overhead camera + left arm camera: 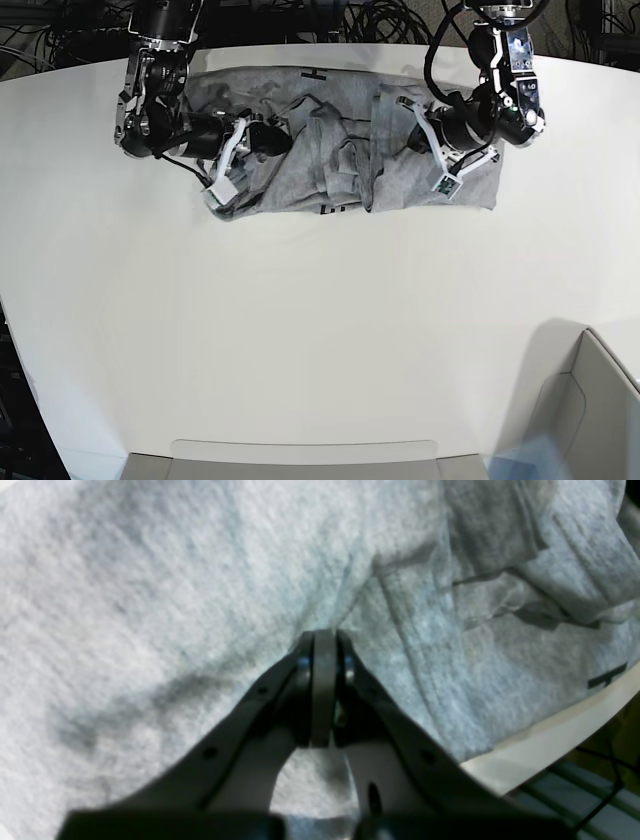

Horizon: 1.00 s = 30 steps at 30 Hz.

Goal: Fold the T-shirt properly
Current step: 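Fold the pinched end with the right gripper over toward the left gripper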

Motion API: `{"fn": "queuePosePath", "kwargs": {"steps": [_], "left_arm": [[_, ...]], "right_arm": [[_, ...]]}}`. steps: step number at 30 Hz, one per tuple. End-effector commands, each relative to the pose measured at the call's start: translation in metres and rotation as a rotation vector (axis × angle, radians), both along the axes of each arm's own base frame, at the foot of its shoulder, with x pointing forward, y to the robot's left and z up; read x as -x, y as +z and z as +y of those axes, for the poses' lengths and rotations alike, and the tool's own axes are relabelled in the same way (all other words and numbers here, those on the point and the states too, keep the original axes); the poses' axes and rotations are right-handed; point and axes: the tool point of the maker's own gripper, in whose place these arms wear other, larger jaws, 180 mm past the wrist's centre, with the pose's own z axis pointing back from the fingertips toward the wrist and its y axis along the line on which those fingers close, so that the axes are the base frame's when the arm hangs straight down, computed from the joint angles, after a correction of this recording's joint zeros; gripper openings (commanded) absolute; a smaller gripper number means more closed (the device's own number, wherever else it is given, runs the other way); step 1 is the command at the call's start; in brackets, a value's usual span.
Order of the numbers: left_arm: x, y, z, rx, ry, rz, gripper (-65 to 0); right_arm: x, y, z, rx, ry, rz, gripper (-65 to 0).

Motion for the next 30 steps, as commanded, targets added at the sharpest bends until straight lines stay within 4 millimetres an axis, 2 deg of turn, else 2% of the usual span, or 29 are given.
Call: {"fn": "queuePosePath", "kwargs": {"steps": [1, 4, 8, 10, 12, 17, 22, 27, 30], "left_arm": [[-0.008, 0.009, 0.001, 0.007, 0.003, -0.042, -65.0], [-0.010, 0.013, 0.002, 0.004, 0.006, -0.054, -65.0], [-0.018, 0.031, 0.017, -0.029, 0.030, -0.118, -65.0], [-0.022, 0.040, 0.027, -0.043, 0.058, -0.148, -65.0], [-0.023, 0.044, 0.040, -0.056, 0.096, -0.162, -65.0], [-0.023, 0.048, 0.073, -0.086, 0.198, -0.172, -65.0], [-0.004, 0.043, 0.108, -0.129, 0.295, -0.141, -65.0], [0.020, 0.039, 0.144, -0.217, 0.320, -0.092, -65.0], [0.033, 0.039, 0.163, -0.262, 0.335, -0.068, -65.0]], "right_arm": [[0.016, -0.014, -0.008, 0.087, 0.062, 0.045, -52.5], [0.011, -0.012, -0.011, 0.089, 0.055, 0.036, -65.0], [-0.008, -0.004, -0.023, 0.114, 0.050, -0.011, -65.0], [-0.025, 0.005, -0.030, 0.124, 0.036, -0.056, -65.0], [-0.044, 0.015, -0.045, 0.146, 0.006, -0.099, -65.0], [-0.100, 0.055, -0.093, 0.208, -0.089, -0.232, -65.0], [-0.134, 0.090, -0.107, 0.235, -0.121, -0.313, -65.0], [-0.148, 0.111, -0.084, 0.224, -0.149, -0.294, -65.0], [-0.138, 0.127, -0.045, 0.224, -0.098, -0.317, -65.0]]}}
